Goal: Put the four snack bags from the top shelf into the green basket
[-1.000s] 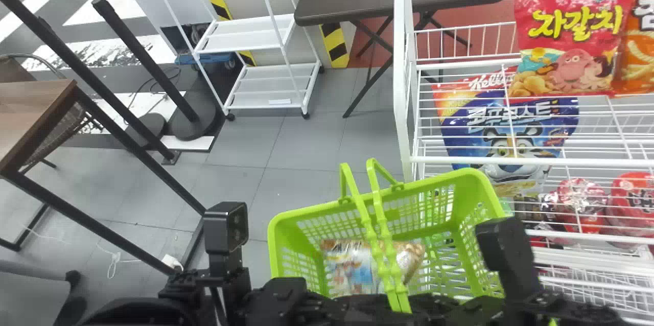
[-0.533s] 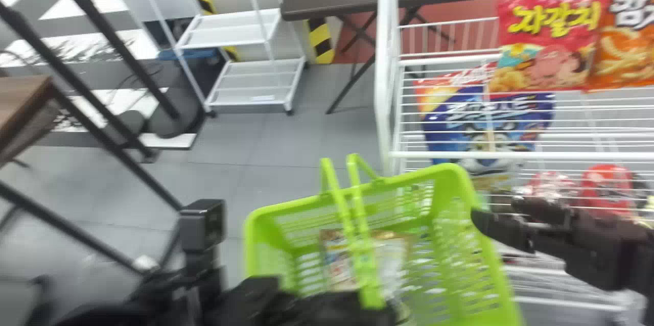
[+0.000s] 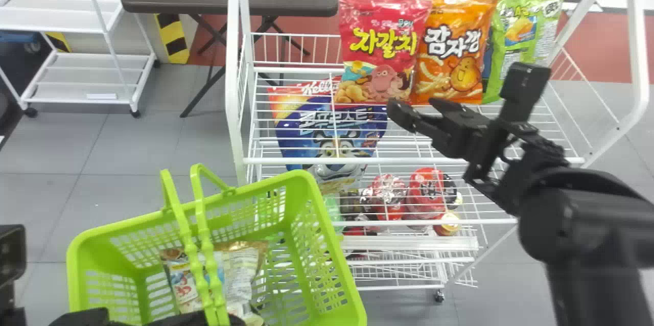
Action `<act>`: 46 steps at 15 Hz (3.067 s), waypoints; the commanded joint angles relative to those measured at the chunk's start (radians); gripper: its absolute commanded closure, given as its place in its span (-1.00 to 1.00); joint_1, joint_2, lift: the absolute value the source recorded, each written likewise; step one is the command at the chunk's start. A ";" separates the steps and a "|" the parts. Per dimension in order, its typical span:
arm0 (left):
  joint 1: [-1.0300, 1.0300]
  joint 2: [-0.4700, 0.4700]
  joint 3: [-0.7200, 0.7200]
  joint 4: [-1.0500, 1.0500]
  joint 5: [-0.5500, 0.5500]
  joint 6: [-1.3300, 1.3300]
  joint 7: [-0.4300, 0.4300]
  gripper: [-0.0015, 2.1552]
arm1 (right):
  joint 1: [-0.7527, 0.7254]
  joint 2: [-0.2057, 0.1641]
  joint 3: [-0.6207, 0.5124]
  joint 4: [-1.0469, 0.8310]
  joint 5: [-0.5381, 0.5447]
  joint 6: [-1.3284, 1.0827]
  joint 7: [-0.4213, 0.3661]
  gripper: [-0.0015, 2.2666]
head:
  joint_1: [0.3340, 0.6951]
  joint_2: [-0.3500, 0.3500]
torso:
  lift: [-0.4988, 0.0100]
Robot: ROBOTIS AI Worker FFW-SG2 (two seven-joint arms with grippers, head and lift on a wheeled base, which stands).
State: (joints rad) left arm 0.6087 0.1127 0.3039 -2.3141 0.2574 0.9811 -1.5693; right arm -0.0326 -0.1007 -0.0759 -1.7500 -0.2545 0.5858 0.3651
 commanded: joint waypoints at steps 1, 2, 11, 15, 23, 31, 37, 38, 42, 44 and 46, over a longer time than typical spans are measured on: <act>0.014 0.001 0.004 -0.001 0.002 0.000 -0.011 0.99 | -0.115 0.001 0.047 0.188 0.063 -0.108 -0.021 -0.93 | 1.00 -0.32 | 0.95; 0.017 -0.001 0.006 -0.001 0.003 0.000 -0.011 0.99 | -0.159 0.002 0.056 0.264 0.084 -0.148 -0.040 -0.93 | 1.00 -0.32 | 0.95; 0.029 -0.004 0.006 0.005 0.000 -0.009 -0.011 0.99 | -0.279 0.018 0.136 0.504 0.143 -0.246 -0.086 0.99 | 1.00 -0.19 | 0.95; 0.029 -0.004 0.008 0.005 -0.001 -0.009 -0.011 0.99 | -0.239 0.018 0.127 0.445 0.136 -0.252 -0.086 0.99 | 1.00 -0.22 | 0.95; 0.026 -0.004 0.023 0.007 -0.001 -0.009 -0.011 0.99 | 0.068 0.016 0.136 -0.186 0.043 -0.129 -0.086 0.99 | 1.00 -0.14 | 0.95; -0.040 -0.005 0.024 0.009 -0.009 0.025 -0.011 0.99 | 0.407 -0.004 0.258 -0.697 0.009 0.371 -0.083 0.99 | 1.00 0.36 | 0.95; -0.070 -0.005 0.023 0.009 -0.018 0.052 -0.011 0.99 | 0.500 -0.051 0.292 -0.804 -0.066 0.635 -0.075 0.99 | 1.00 0.67 | 0.95; -0.070 -0.005 0.021 0.009 -0.018 0.052 -0.011 0.99 | 0.497 -0.051 0.303 -0.802 -0.063 0.671 -0.077 0.99 | 1.00 0.70 | 0.95; -0.070 -0.005 0.018 0.010 -0.020 0.055 -0.011 0.99 | 0.430 -0.051 0.318 -0.787 -0.028 0.914 -0.084 -0.06 | 1.00 0.79 | 0.95; -0.070 -0.005 0.014 0.009 -0.024 0.052 -0.011 0.99 | 0.419 -0.050 0.312 -0.784 -0.012 0.920 -0.084 -1.00 | 1.00 0.76 | 0.95; -0.070 -0.005 0.014 0.009 -0.024 0.052 -0.011 0.99 | 0.404 -0.050 0.286 -0.784 -0.029 0.920 -0.077 -0.97 | 1.00 0.67 | 0.95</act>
State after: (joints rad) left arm 0.5384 0.1073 0.3181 -2.3047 0.2337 1.0357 -1.5693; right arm 0.3816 -0.1505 0.2273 -2.5344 -0.2729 1.5049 0.2852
